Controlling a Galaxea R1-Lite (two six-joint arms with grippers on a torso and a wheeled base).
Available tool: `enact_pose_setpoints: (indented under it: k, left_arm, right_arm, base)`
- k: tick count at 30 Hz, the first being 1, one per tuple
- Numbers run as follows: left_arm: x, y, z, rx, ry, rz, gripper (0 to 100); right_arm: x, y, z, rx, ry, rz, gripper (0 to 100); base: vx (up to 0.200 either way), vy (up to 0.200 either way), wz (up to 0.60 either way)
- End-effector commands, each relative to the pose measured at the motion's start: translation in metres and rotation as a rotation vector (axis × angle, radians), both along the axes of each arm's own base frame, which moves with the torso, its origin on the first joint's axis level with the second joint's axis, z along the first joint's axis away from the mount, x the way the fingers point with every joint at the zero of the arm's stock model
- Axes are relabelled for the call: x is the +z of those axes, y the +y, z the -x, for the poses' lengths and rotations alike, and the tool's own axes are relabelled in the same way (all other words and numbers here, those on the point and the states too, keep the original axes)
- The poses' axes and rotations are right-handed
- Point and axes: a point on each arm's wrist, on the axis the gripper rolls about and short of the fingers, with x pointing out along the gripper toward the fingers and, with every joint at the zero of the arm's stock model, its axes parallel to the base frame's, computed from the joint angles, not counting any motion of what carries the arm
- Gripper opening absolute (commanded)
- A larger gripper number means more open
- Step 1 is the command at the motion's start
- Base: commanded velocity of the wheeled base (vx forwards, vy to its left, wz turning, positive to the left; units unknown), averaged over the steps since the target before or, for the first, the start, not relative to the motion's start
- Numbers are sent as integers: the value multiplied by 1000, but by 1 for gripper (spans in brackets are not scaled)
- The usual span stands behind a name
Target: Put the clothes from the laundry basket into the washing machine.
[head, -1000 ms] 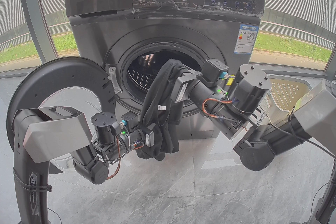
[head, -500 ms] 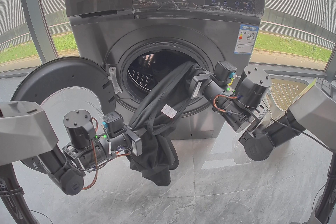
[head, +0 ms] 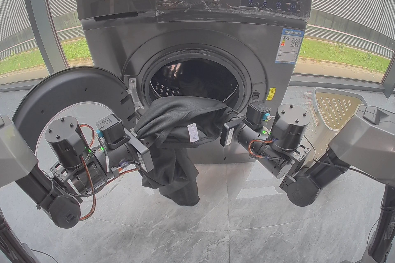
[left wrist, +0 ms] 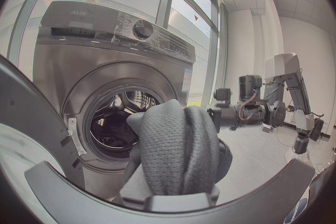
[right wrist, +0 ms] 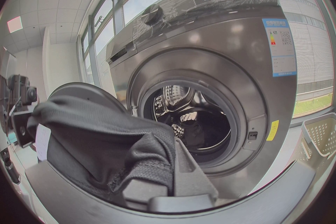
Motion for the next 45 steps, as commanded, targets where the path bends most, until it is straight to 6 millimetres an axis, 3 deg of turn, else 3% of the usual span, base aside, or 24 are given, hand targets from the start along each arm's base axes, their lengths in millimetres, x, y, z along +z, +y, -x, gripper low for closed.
enact_pose_setpoints:
  k: [1,5,6,9,12,16,20,24,29,32,35,45]
  left_arm:
    - [6,2,4,1,-17,10,0]
    - [7,2,5,0,-16,13,0]
    - [7,2,5,0,-16,13,0]
    - [7,2,3,5,-18,16,0]
    - [8,2,2,21,-21,22,0]
    - [9,8,0,52,-22,26,0]
    - [6,12,-2,87,-2,30,0]
    - [4,14,-3,110,5,30,0]
    - [4,16,-3,145,10,30,0]
    - [2,17,0,153,15,18,0]
    - [-2,18,9,145,36,5,0]
    - [-5,34,11,221,52,-6,0]
  right_arm:
    - [-6,4,4,15,15,11,0]
    - [-5,7,8,29,7,5,0]
    - [-7,8,10,34,12,9,100]
    - [-11,8,16,42,30,23,100]
    - [-23,-3,29,41,87,68,100]
    - [-24,-16,44,48,120,95,100]
    - [-15,-39,75,107,136,116,100]
    - [-5,-48,107,210,126,127,100]
    - [3,-69,124,193,119,119,100]
    - [4,-88,124,124,124,122,100]
    - [15,-109,109,17,75,122,100]
    - [5,-137,97,-104,113,151,100]
  base:
    - [0,0,0]
    - [0,0,0]
    - [0,0,0]
    - [0,0,0]
    - [0,0,0]
    - [0,0,0]
    - [0,0,0]
    - [0,0,0]
    - [0,0,0]
    - [0,0,0]
    - [0,0,0]
    - [0,0,0]
